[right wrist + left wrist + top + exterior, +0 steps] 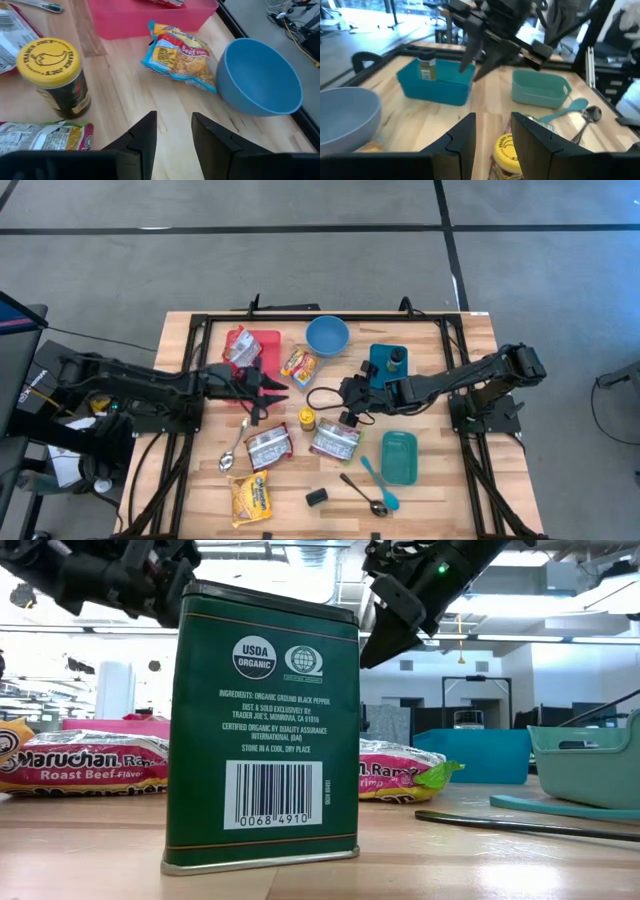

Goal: Pick & Place Food Item
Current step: Put the yellow seasoning bottle into the blue bin

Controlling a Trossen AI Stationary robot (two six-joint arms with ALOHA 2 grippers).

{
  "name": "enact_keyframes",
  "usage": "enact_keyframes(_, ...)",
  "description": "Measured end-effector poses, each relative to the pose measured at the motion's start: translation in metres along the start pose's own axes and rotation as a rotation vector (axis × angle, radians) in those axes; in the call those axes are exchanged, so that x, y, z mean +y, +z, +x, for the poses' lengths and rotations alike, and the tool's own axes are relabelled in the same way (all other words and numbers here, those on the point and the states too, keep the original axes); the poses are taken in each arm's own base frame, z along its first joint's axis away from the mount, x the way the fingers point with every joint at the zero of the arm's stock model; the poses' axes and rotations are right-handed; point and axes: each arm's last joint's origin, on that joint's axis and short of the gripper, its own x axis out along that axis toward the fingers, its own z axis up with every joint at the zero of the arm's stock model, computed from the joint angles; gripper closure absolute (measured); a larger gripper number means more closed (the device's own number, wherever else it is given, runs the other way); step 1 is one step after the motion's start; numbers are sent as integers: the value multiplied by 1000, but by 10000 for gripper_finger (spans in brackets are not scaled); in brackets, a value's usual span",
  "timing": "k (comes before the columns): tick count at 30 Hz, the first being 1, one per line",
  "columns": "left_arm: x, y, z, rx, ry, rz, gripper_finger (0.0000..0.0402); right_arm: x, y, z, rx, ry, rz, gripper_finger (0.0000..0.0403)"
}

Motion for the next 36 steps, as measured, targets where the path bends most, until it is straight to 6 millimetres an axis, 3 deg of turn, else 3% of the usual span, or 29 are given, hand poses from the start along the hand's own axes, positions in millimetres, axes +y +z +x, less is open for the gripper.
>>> enact_keyframes(6,-10,0,22,126,10,46,286,-1,-1,0,7,-27,4,287)
enact_keyframes(14,-29,7,36,222,27,91,287,-5,-5,1,41,-73,29,287)
enact_keyframes(21,-43,9,39,218,18,237,287,-5,-6,0,45,-89,35,287)
enact_keyframes(36,-46,11,37,201,6,235,287,-5,-5,0,35,-85,42,287)
